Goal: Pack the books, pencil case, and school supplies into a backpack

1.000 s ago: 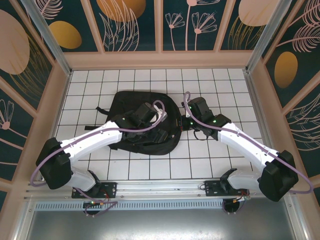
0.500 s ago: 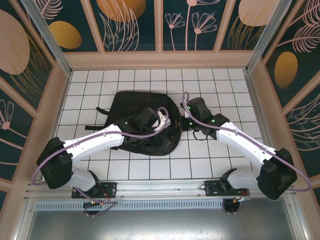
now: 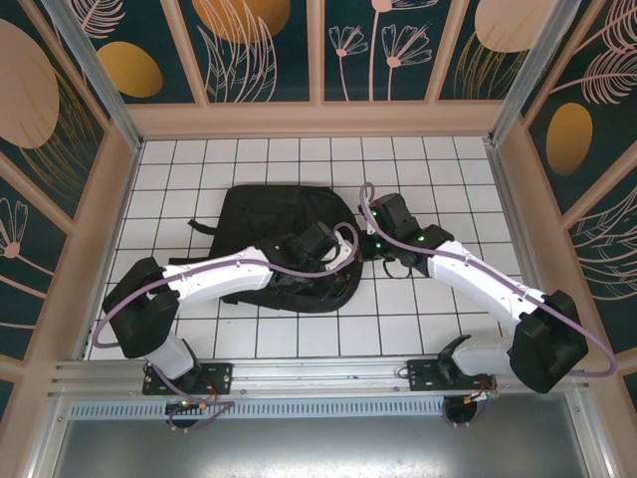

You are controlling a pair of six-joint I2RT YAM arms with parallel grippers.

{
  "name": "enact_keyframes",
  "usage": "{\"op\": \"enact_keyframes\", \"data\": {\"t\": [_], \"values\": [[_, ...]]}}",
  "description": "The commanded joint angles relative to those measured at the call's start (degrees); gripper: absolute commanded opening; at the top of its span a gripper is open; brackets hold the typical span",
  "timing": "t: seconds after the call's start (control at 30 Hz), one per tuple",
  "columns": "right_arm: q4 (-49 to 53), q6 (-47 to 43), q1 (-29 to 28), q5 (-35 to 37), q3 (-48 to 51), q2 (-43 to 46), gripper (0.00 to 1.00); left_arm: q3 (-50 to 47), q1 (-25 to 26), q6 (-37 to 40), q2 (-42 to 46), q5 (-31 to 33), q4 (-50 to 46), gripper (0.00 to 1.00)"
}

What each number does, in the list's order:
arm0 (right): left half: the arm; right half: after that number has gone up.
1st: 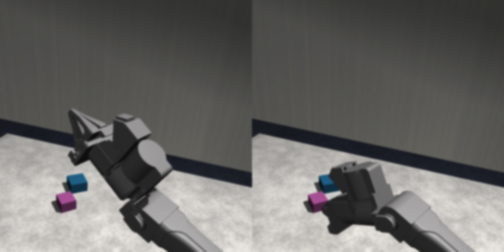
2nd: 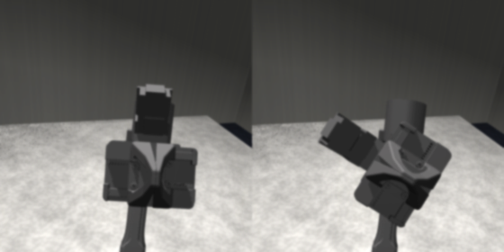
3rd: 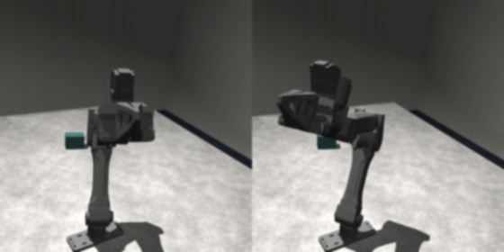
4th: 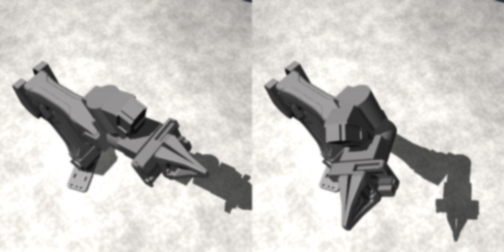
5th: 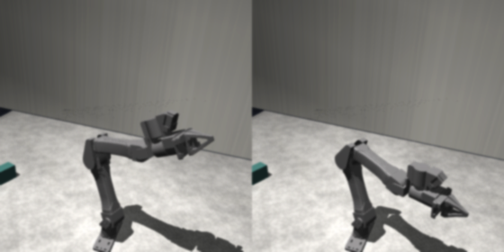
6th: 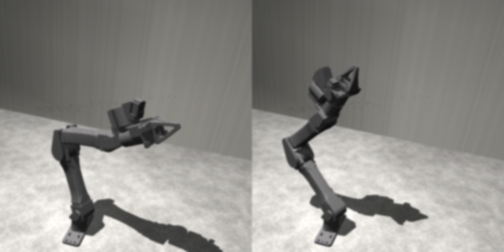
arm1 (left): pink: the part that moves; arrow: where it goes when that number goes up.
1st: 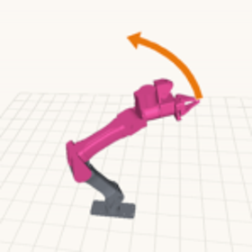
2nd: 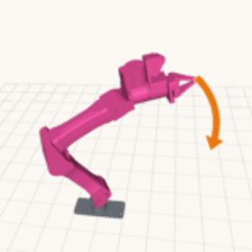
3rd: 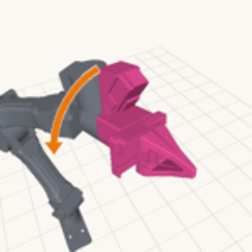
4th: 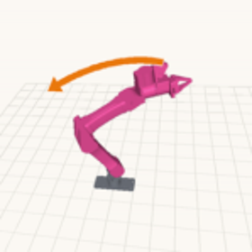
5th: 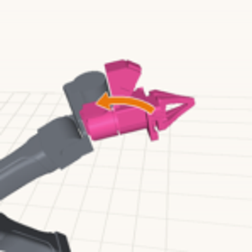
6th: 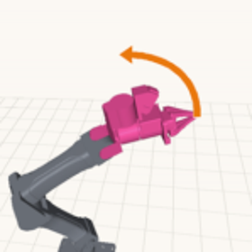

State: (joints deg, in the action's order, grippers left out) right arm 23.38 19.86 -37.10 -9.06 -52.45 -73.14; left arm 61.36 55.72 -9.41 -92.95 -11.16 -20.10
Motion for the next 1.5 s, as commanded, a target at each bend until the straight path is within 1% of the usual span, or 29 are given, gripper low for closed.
{"op": "enact_keyframes", "data": {"t": [0.0,0.03,0.1,0.3,0.57,0.7,0.83,1.1,1.3,1.47], "values": [[-4.8,-0.1,-0.4,-1.4,-2.7,0.7,0.0,1.3,0.9,-0.1,-0.7,-2.7,2.0,0.03],[-4.8,-0.2,-0.4,-1.2,-2.5,0.6,0.0,1.1,0.9,-0.2,-0.3,-3.0,2.2,0.0],[-4.6,-0.5,-0.3,-0.2,-2.2,0.4,0.0,0.6,0.8,-0.5,1.3,-2.8,2.6,0.0],[-4.0,-0.6,1.2,1.7,-1.1,0.6,0.0,-2.3,0.8,-0.8,8.9,1.7,2.0,0.0],[-3.7,0.0,2.3,3.3,-1.4,0.4,0.0,-6.9,0.9,-2.4,13.3,2.7,3.3,0.0],[-3.2,0.1,2.4,4.1,-1.6,0.0,0.0,-7.6,0.8,-2.8,15.5,3.5,3.7,0.0],[-2.4,-0.1,2.4,4.6,-1.8,-0.2,0.0,-8.7,0.9,-3.0,17.1,3.5,4.2,0.0],[-0.8,0.3,2.4,7.2,-2.4,-1.1,0.0,-13.9,0.8,-4.7,20.4,0.2,6.7,0.0],[0.7,0.5,2.6,9.7,-3.9,-3.1,0.0,-16.8,0.8,-5.6,23.0,0.0,6.0,0.0],[0.4,1.0,2.6,9.1,-4.4,-3.6,0.0,-18.3,0.9,-5.7,24.7,1.0,5.9,0.0]]}}
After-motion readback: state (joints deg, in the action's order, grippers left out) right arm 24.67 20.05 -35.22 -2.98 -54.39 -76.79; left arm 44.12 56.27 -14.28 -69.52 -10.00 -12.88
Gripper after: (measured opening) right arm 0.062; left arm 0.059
